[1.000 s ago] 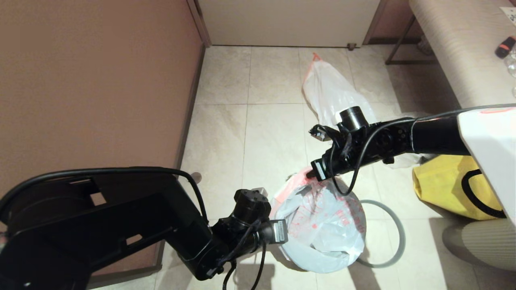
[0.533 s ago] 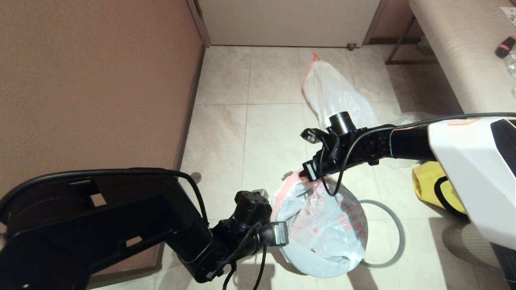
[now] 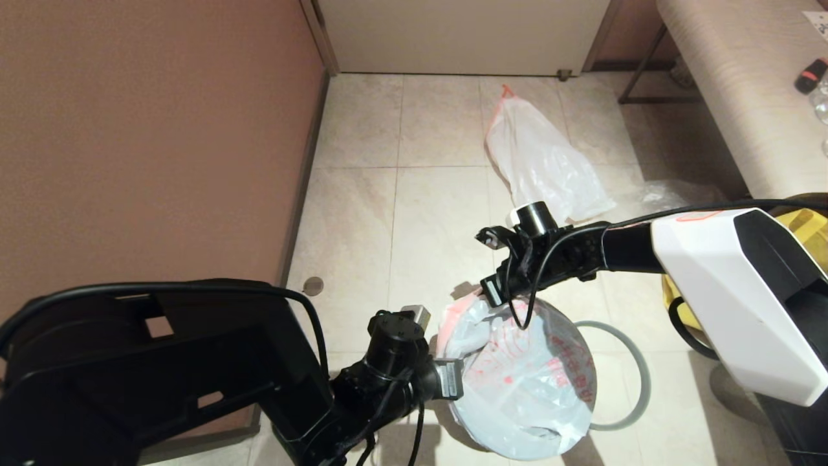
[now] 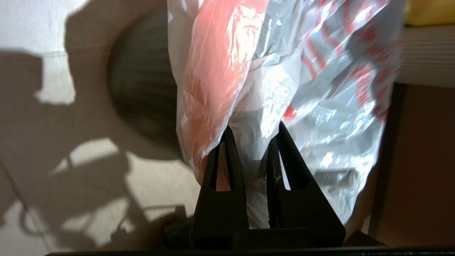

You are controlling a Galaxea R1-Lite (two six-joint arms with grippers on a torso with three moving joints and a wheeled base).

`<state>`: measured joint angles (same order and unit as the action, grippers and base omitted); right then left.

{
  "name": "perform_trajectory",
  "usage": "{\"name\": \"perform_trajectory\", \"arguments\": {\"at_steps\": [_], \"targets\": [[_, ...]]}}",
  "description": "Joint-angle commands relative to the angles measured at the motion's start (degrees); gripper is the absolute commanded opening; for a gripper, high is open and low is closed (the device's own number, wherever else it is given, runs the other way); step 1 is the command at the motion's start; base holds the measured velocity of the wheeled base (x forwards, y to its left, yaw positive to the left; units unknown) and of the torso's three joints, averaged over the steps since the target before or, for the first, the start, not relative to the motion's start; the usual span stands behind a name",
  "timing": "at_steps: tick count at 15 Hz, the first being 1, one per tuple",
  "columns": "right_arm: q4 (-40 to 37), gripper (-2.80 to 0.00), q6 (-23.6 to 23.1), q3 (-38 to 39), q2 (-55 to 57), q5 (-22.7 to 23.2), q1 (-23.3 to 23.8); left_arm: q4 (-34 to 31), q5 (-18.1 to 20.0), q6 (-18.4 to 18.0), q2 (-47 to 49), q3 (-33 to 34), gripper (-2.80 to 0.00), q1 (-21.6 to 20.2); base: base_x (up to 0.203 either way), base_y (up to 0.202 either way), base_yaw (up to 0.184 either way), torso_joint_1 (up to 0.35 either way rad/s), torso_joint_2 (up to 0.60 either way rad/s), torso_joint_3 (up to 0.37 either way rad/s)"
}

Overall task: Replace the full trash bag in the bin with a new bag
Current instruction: Put the new garbage bag on the trash can

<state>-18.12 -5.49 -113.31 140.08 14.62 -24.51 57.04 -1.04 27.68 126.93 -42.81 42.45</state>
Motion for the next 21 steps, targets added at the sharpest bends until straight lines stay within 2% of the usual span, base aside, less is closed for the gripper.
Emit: {"name": "perform_trajectory", "arguments": {"at_steps": [1, 3, 7, 9, 14, 15, 16, 18, 21], "targets": [[0.48, -2.8, 0.08, -0.02, 1.52, -0.21, 0.57, 4.48, -0.04, -0.8, 0.4, 1.99, -2.8, -0.05, 0.0, 0.0, 0.0, 0.0, 0.0, 0.0], [0.15, -2.8, 2.13, 0.28, -4.45, 0.17, 0.59, 4.49, -0.02, -0.88, 0.6, 1.94, -2.8, -0.57, 0.0, 0.0, 0.0, 0.0, 0.0, 0.0], [-2.33, -2.8, 9.82, 3.73, -22.12, 1.19, 0.2, 4.11, -1.1, -1.06, 1.65, 0.87, -2.8, -3.68, 0.0, 0.0, 0.0, 0.0, 0.0, 0.0], [-2.66, -2.8, 12.14, 14.87, -31.68, 0.5, 0.47, 0.54, -1.83, -0.93, 1.37, -1.82, -2.8, -5.95, 0.0, 0.0, 0.0, 0.0, 0.0, 0.0], [-2.47, -2.8, 14.63, 46.7, -62.37, -1.64, 3.36, 0.21, -4.08, -1.16, 5.2, -5.2, -2.8, -8.61, 0.0, 0.0, 0.0, 0.0, 0.0, 0.0], [-3.14, -2.8, 14.86, 51.19, -67.99, -1.85, 4.8, 0.26, -4.54, -1.93, 5.99, -5.97, 0.0, -9.34, 0.0, 0.0, 0.0, 0.0, 0.0, 0.0], [-4.91, -2.8, 15.05, 54.02, -72.41, -1.96, 6.33, 0.33, -4.97, -3.25, 6.21, -6.48, 0.0, -10.15, 0.0, 0.0, 0.0, 0.0, 0.0, 0.0], [-10.27, -2.8, 15.51, 58.07, -77.93, -1.92, 10.43, 0.6, -4.92, -3.55, 4.18, -5.32, 0.0, -9.95, 0.0, 0.0, 0.0, 0.0, 0.0, 0.0], [-11.39, -2.8, 15.76, 60.01, -79.42, -1.31, 11.24, 0.61, -4.88, -4.52, -5.27, 0.5, 0.0, -7.71, 0.0, 0.0, 0.0, 0.0, 0.0, 0.0]]}}
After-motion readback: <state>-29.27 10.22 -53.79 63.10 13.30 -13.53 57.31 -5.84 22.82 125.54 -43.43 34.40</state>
